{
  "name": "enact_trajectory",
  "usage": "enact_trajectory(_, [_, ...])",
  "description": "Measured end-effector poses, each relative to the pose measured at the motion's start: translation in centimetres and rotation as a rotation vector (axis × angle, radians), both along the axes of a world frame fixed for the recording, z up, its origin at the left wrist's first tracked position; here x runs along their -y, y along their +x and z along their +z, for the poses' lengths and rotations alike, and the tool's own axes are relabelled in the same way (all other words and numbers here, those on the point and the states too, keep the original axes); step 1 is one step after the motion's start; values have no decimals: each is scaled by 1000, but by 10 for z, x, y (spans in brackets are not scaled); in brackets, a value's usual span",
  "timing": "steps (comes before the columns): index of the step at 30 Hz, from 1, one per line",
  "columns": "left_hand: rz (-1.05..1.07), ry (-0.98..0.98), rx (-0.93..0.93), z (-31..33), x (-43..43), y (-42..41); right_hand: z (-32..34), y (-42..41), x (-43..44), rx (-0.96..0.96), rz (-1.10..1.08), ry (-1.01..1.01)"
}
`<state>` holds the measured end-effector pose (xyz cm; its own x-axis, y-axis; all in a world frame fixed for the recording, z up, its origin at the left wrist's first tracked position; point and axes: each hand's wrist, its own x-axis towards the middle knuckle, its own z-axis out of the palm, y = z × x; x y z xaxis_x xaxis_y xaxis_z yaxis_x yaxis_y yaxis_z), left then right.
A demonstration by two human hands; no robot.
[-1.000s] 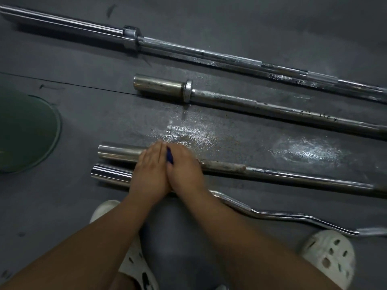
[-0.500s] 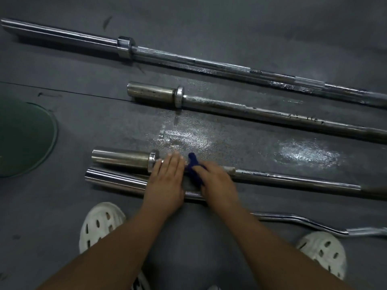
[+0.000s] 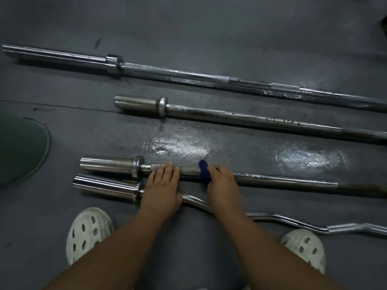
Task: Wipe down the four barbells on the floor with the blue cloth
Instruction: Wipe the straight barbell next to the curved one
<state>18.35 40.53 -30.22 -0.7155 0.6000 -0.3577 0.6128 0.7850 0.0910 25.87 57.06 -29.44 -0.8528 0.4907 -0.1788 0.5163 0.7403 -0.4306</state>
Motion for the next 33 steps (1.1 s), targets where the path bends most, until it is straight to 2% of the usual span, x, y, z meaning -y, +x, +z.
enact_trajectory(4, [-8, 35, -38, 29, -12, 14, 33, 3, -11, -128, -286, -301])
enact_trajectory(6, [8, 67, -45, 47, -23, 22, 56, 13, -19, -200, -307, -370])
enact_trajectory(15, [35, 244, -127, 143, -70, 67, 145, 68, -41, -388, -232, -250])
enact_trajectory(20, [42, 317, -104, 160, -79, 89, 172, 86, -47, -377, -203, -119])
enact_trajectory(25, [43, 311, -73, 136, -81, 93, 161, 84, -51, -329, -189, -70])
enact_trajectory(33, [13, 233, 9, 74, -112, 78, 73, 75, -58, -229, -201, -112])
